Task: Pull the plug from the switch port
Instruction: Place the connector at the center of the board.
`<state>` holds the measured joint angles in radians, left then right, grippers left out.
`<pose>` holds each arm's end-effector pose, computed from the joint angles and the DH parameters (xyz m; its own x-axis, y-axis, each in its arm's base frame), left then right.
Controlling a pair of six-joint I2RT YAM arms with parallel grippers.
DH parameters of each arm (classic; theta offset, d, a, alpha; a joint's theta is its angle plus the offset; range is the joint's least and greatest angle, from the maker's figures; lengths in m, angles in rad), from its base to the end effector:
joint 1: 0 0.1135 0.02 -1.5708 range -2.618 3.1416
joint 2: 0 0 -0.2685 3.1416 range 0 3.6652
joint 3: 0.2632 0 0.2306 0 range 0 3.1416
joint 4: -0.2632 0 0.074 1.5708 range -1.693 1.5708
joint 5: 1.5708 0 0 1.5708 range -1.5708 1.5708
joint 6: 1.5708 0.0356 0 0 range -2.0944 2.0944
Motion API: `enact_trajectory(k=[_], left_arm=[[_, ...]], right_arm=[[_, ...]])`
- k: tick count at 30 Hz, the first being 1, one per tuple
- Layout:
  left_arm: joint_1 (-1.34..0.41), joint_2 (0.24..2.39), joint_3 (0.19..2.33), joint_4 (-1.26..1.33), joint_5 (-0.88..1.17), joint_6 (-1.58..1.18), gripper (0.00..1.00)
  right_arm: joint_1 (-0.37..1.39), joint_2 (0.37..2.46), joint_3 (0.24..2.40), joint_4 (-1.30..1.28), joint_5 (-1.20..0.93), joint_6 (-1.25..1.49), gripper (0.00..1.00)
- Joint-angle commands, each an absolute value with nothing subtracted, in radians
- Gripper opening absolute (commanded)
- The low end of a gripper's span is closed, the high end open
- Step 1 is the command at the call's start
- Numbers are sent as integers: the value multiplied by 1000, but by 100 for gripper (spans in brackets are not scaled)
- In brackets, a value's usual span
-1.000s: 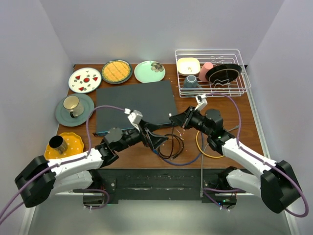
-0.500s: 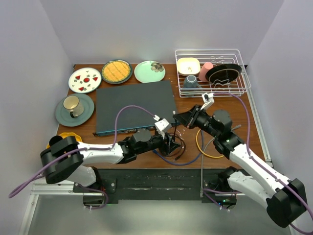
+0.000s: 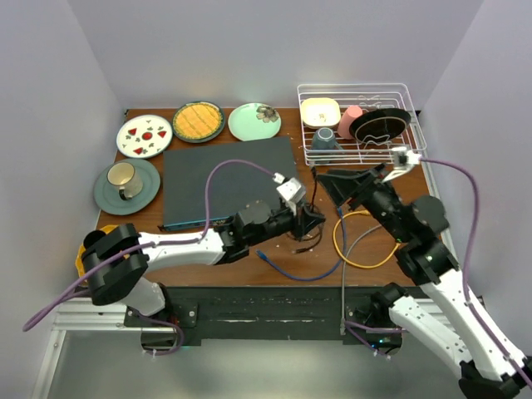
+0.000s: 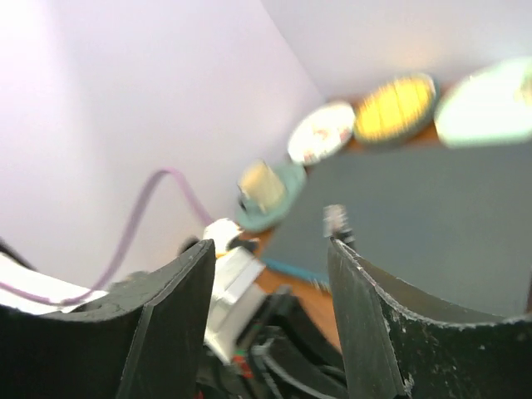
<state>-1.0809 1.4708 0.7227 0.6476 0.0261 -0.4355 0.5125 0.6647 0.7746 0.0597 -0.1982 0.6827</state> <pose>0.1433 -0.2707 0.2622 -0.4201 -0.1085 -0.9010 0.7909 0.4430 -0.4221 0.1105 0.0702 0.3816 -0.2959 0.5433 -0.7857 -0.5970 0.5369 0.5961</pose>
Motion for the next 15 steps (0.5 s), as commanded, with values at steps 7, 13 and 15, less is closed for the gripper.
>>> enact_trajectory(k=[7,13,15], left_arm=[[-1081,1793,1153,794,283,-560,0],[-1092,2018,1408,772,395,-618,0],[-1104,2117,1555,724,448,-620,0]], right_arm=[[515,543,911,25,-170,638,60],[515,541,925,9,-175,618,60],[515,546,919,11,-176,618,60]])
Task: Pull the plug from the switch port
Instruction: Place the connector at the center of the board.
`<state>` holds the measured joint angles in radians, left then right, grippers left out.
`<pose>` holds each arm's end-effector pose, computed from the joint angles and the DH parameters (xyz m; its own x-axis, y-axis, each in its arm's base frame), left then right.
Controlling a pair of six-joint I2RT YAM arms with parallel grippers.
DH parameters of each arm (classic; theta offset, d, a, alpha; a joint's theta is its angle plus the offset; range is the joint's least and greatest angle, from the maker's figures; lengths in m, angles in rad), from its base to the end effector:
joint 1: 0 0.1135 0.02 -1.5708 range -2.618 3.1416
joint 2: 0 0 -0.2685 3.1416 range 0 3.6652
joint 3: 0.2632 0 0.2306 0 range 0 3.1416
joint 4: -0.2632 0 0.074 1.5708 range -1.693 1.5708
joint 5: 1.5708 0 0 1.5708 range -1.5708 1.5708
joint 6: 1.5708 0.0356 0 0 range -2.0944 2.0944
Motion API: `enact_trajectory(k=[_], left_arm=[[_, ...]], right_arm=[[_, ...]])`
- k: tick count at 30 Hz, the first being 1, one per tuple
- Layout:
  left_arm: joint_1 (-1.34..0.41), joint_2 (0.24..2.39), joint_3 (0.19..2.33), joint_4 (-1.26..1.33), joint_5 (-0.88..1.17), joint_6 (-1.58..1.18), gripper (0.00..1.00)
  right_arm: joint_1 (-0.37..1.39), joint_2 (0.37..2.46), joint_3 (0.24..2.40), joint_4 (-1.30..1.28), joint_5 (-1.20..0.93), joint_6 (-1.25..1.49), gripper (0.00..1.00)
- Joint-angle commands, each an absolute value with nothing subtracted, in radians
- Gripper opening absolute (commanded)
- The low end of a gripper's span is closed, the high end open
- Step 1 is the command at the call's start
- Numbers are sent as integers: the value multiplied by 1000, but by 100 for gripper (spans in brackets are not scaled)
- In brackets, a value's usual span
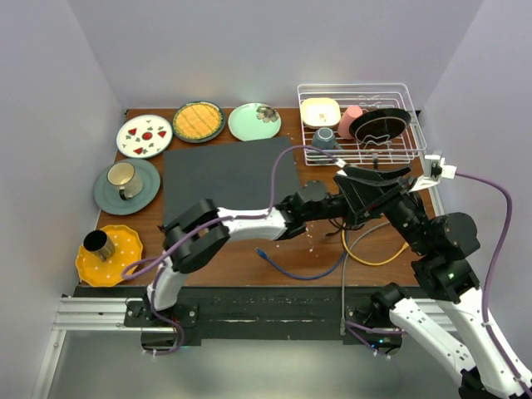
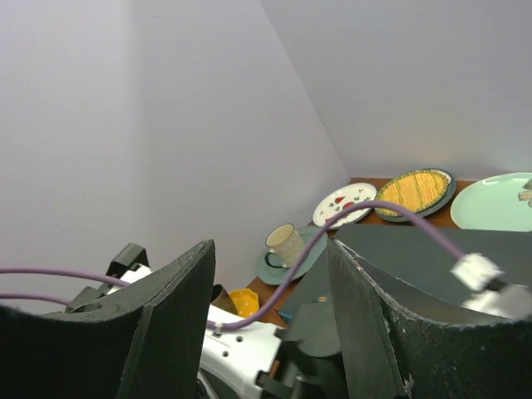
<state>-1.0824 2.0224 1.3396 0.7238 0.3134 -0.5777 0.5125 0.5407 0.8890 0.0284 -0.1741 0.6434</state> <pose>0.2041 -0.4074 0.2656 -0.5216 -0.1255 -0.8439 0.8353 0.1263 -0.5351 0.0667 0.0446 0.4242 -0.1175 0.6119 -0.7822 -0.6910 0.5153 0.5069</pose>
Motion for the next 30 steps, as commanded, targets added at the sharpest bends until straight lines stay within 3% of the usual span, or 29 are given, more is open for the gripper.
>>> enact_trajectory(k=[1,2,3,5,6,7,13,17,28,30], left_arm=[[-1109,2155,1613,648,498,-615,0],[-1114,2224,1711,609,518,-611,0],[-1120,2253,1748,551,534,-603,10],[-1118,2301,1793,513,555,-604,51],[-1118,2298,1778,500,540,-595,85],[-1118,2284,1751,502,491,-586,100],[-1052,2056,1419,547,254,-597,100],[-962,1860,1113,712,267,-661,100],[-957,1539,937,457,-75,-574,100],[-957,1464,881,367,-209,-612,100]], right_arm=[[515,551,913,23,-178,623,60],[515,551,910,28,-182,623,60],[515,554,908,38,-184,627,60],[515,564,914,37,-187,621,60],[515,569,917,32,-190,620,60],[515,572,922,26,-192,615,60],[514,572,916,28,-170,611,60],[515,587,902,46,-150,620,60],[515,666,815,3,-37,603,60],[514,681,767,-56,-8,597,53]])
